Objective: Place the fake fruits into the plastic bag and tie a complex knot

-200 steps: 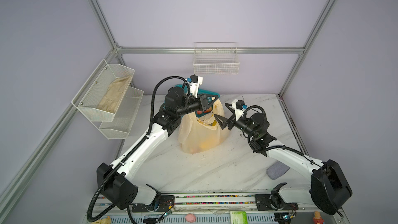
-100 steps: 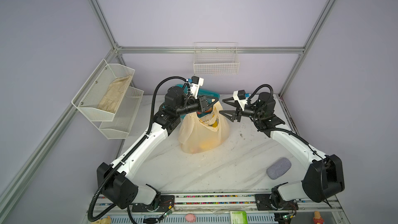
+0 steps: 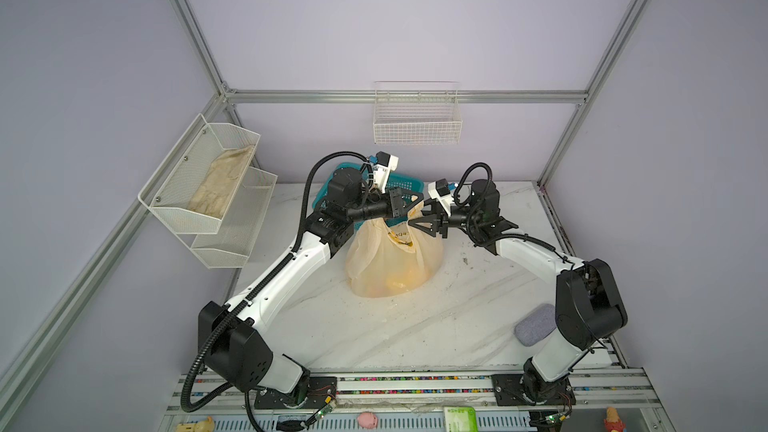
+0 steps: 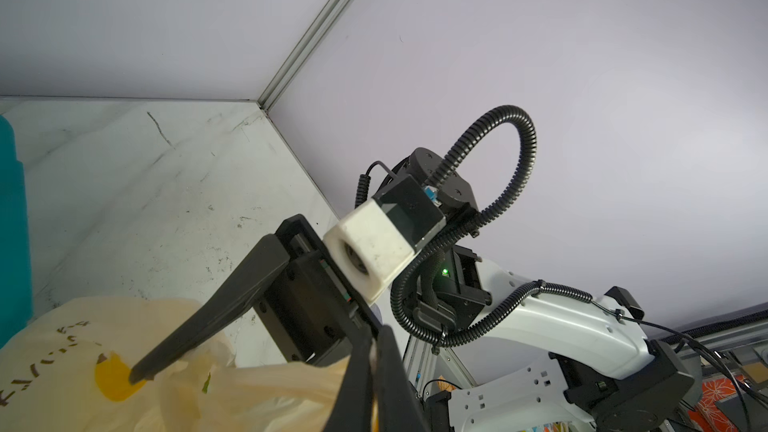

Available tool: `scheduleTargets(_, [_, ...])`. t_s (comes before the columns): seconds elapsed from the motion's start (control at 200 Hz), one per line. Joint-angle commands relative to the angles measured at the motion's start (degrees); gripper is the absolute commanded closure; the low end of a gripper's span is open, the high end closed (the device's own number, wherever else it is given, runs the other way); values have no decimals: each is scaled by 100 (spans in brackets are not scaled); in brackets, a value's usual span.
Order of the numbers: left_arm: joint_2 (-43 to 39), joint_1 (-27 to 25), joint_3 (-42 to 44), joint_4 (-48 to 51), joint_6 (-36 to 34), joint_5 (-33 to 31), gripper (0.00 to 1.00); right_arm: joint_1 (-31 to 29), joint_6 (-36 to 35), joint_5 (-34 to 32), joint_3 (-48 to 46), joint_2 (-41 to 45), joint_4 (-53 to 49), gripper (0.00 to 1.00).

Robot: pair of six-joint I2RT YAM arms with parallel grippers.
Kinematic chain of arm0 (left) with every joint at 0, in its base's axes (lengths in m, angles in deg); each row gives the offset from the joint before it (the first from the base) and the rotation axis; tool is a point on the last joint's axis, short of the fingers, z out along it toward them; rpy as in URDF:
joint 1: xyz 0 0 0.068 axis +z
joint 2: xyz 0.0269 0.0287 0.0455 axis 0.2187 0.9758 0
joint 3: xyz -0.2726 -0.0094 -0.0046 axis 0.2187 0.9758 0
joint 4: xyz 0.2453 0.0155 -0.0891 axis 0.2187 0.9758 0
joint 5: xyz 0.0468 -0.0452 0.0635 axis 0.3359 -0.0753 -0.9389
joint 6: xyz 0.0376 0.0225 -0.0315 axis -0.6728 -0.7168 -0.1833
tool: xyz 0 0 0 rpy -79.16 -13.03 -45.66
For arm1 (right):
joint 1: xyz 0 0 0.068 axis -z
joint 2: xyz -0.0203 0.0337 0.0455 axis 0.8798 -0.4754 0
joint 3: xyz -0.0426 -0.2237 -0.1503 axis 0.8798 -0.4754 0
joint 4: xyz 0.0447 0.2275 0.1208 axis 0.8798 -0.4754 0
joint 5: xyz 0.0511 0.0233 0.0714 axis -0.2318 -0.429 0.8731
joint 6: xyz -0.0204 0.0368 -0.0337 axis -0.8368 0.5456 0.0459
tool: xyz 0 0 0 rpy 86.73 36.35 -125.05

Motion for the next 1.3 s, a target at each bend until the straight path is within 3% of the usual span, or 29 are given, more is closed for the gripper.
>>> scheduleTargets(0.0, [-5, 43, -544, -97, -115, 89, 100, -59, 2, 203, 145, -96, 297, 56])
scheduleTargets(0.205, [27, 60, -674, -13, -184, 26, 100, -55, -13, 37, -193, -38, 354, 82])
scheduleTargets(0.41, [-189, 201, -448, -178, -167, -190, 100, -51, 274, -881, -1040, 376, 830, 100])
scheduleTargets(0.525, [-255, 287, -145, -429, -78, -270, 100, -49, 738, -1184, -1585, 730, 1564, 100])
scheduleTargets(0.7, [-548, 287, -27, -214, -570, -315, 64, -58, 1265, -1347, -1754, 964, 1913, 100])
scheduleTargets(0.795, [-716, 283, 23, -126, -876, -275, 52, -57, 1281, -1565, -1743, 1060, 1682, 100])
scheduleTargets(1.15, [-1680, 296, 101, 756, -2294, -194, 33, -59, 1927, -2159, -1677, 1227, 1288, 100])
scheduleTargets(1.245, [-2051, 335, 273, 1154, -2651, -513, 31, -60, 2078, -2253, -1650, 1227, 1274, 100])
scheduleTargets(1.295, [-2316, 351, 468, 1384, -2725, -1111, 30, -58, 2133, -2305, -1621, 1226, 1235, 100])
